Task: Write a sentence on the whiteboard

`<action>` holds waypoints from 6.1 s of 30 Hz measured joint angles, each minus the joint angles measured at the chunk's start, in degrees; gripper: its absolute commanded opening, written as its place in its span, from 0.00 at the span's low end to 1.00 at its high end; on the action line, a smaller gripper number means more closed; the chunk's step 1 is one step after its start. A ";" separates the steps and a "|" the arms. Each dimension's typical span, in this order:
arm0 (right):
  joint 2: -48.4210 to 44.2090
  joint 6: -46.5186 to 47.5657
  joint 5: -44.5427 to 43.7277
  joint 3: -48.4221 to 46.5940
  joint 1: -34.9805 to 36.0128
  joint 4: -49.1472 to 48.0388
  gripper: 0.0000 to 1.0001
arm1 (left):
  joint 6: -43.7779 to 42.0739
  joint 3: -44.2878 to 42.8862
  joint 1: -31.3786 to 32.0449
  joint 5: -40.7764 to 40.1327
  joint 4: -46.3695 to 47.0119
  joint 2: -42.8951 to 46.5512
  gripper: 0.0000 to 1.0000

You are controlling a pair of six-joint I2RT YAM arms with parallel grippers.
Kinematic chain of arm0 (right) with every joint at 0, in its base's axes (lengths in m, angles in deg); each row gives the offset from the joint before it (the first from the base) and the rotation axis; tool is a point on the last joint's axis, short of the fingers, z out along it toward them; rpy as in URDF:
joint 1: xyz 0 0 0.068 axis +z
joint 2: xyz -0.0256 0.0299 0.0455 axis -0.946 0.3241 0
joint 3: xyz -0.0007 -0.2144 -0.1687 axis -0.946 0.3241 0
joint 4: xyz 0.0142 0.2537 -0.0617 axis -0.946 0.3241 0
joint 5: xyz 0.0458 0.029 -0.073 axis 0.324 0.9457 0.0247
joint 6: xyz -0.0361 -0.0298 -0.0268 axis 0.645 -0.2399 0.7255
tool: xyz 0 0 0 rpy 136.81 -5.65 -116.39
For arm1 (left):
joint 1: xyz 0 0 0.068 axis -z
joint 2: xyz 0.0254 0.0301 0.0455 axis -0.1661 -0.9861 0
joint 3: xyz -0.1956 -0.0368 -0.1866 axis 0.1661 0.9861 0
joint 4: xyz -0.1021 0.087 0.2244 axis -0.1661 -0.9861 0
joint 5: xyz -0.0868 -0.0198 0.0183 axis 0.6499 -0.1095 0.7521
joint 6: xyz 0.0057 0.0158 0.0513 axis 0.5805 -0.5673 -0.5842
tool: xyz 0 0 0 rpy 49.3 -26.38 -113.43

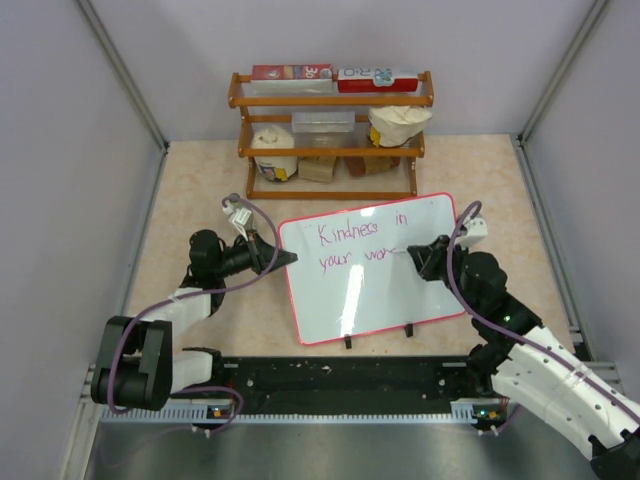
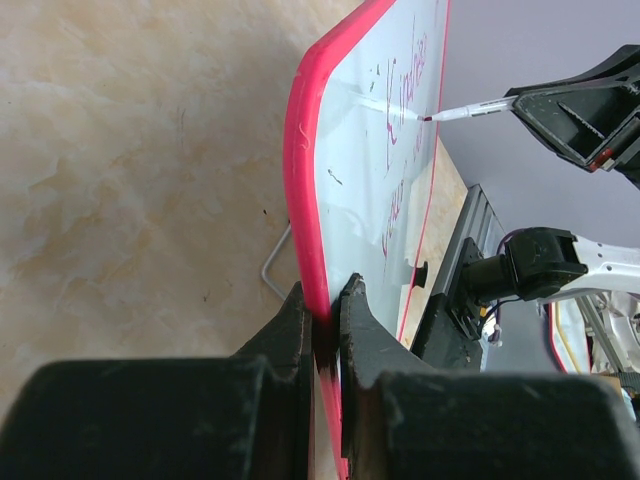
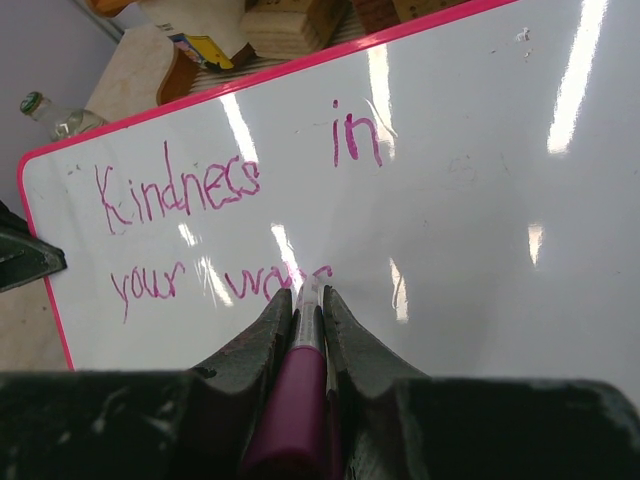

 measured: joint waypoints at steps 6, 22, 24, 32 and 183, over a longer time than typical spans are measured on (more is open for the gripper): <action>-1.36 -0.13 0.55 0.28 0.00 1.36 0.00 | 0.00 0.00 0.00 0.00 0.00 0.00 0.00; -2.82 -0.07 -0.17 0.83 0.00 3.45 0.00 | 0.00 0.00 0.00 -0.02 0.00 0.00 0.00; -2.73 0.02 -0.42 0.72 0.00 3.45 0.00 | 0.00 0.00 0.00 -0.02 0.00 0.00 0.00; -1.75 0.61 -1.62 -0.72 0.00 4.11 0.00 | 0.00 0.00 0.00 0.00 0.00 0.00 0.00; -3.15 1.40 -1.64 -0.52 -1.14 5.35 0.00 | 0.00 0.00 0.00 0.02 0.00 0.00 0.00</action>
